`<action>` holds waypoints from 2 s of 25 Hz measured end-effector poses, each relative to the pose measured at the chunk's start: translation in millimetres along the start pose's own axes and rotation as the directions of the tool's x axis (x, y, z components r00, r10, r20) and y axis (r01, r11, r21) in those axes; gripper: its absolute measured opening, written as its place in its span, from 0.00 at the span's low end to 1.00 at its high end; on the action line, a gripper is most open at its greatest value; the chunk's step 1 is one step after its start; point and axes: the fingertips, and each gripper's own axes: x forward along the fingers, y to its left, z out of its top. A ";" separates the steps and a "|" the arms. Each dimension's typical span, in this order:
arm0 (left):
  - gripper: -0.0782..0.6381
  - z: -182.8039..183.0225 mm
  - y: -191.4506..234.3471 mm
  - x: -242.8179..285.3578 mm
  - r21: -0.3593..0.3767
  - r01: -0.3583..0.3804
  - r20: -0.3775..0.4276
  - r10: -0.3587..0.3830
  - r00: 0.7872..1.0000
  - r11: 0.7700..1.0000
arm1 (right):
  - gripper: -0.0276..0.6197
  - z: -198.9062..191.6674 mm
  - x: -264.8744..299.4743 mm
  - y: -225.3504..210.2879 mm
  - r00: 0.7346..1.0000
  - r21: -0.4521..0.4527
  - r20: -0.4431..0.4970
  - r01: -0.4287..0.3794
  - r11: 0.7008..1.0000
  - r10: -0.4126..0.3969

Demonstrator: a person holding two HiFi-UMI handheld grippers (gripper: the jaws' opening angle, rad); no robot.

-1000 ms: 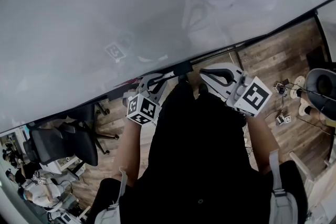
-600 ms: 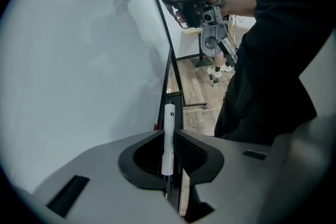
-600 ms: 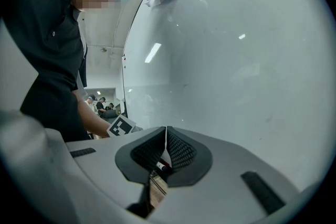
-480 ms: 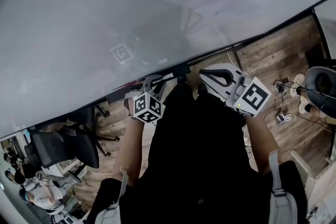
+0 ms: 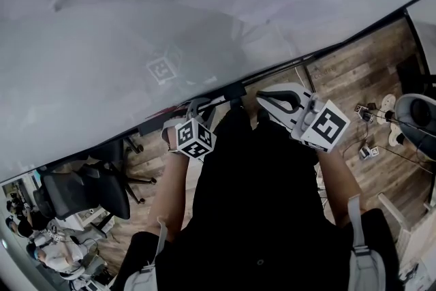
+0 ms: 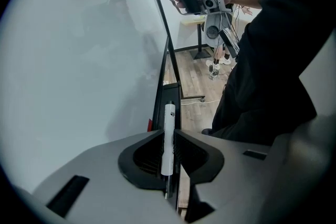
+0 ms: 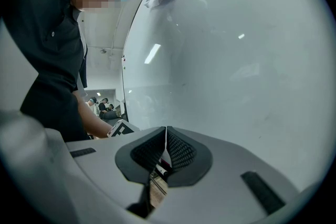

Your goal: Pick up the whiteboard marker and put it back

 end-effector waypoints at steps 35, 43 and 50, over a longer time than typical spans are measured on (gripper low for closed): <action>0.22 28.5 10.2 -35.8 -0.166 -0.018 0.145 0.042 0.989 0.986 | 0.07 -0.7 -5.9 -2.7 1.000 -0.031 -0.026 -0.013 0.999 0.012; 0.13 67.4 27.4 -103.8 -0.337 -0.031 0.452 0.191 0.871 0.941 | 0.07 17.8 4.5 -8.4 0.999 -0.096 -0.029 -0.048 0.994 0.045; 0.13 87.0 45.3 -176.7 -0.491 0.024 0.655 0.351 0.669 0.871 | 0.07 39.3 7.7 6.0 0.996 -0.126 -0.019 -0.092 0.988 0.090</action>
